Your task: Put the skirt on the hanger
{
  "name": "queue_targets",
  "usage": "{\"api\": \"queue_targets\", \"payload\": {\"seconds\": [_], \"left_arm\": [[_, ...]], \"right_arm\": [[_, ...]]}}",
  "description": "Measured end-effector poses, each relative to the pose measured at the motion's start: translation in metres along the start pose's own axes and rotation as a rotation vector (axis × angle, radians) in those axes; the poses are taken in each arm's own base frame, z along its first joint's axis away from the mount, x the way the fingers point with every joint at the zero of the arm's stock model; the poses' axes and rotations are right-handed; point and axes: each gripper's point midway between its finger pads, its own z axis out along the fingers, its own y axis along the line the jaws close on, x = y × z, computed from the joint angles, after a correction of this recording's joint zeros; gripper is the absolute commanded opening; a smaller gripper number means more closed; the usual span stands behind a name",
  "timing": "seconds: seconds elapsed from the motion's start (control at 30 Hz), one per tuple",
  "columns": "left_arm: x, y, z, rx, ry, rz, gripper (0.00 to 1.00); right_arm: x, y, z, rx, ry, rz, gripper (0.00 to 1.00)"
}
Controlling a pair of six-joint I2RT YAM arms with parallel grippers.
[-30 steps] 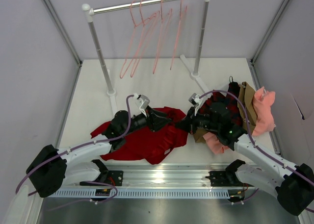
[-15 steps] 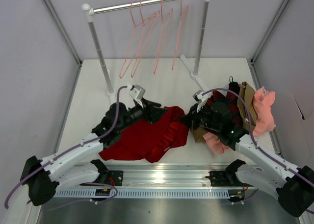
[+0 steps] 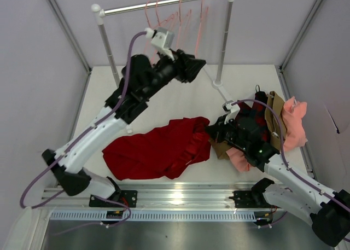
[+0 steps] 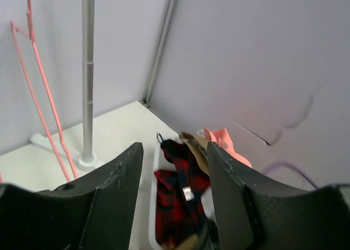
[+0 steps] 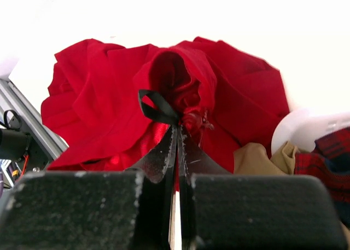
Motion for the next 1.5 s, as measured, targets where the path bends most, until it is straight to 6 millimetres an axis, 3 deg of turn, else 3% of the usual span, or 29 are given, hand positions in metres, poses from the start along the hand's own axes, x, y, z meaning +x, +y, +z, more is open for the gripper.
{"api": "queue_targets", "payload": {"seconds": [0.1, 0.3, 0.43, 0.57, 0.8, 1.07, 1.5], "left_arm": [[0.004, 0.008, 0.037, -0.049, 0.028, 0.029, 0.58], [0.033, 0.042, 0.104, -0.201, 0.114, 0.092, 0.58], [0.056, 0.068, 0.127, -0.302, 0.154, 0.132, 0.58], [0.075, 0.095, 0.129, -0.384, 0.195, 0.149, 0.56], [0.072, 0.126, 0.126, -0.446, 0.183, 0.154, 0.56], [0.085, 0.129, 0.116, -0.448, 0.212, 0.16, 0.57], [0.061, 0.131, 0.108, -0.478, 0.153, 0.209, 0.57]], "right_arm": [[0.002, -0.001, 0.001, 0.008, -0.01, 0.008, 0.0], [-0.005, 0.004, 0.003, -0.013, -0.046, 0.0, 0.0], [-0.012, 0.013, 0.002, -0.053, -0.074, -0.004, 0.0], [-0.019, 0.02, -0.003, -0.085, -0.099, -0.011, 0.0], [-0.013, 0.022, -0.006, -0.105, -0.096, -0.007, 0.0], [-0.012, 0.025, -0.003, -0.124, -0.093, 0.003, 0.0], [-0.009, 0.026, 0.0, -0.135, -0.083, 0.003, 0.0]]}}
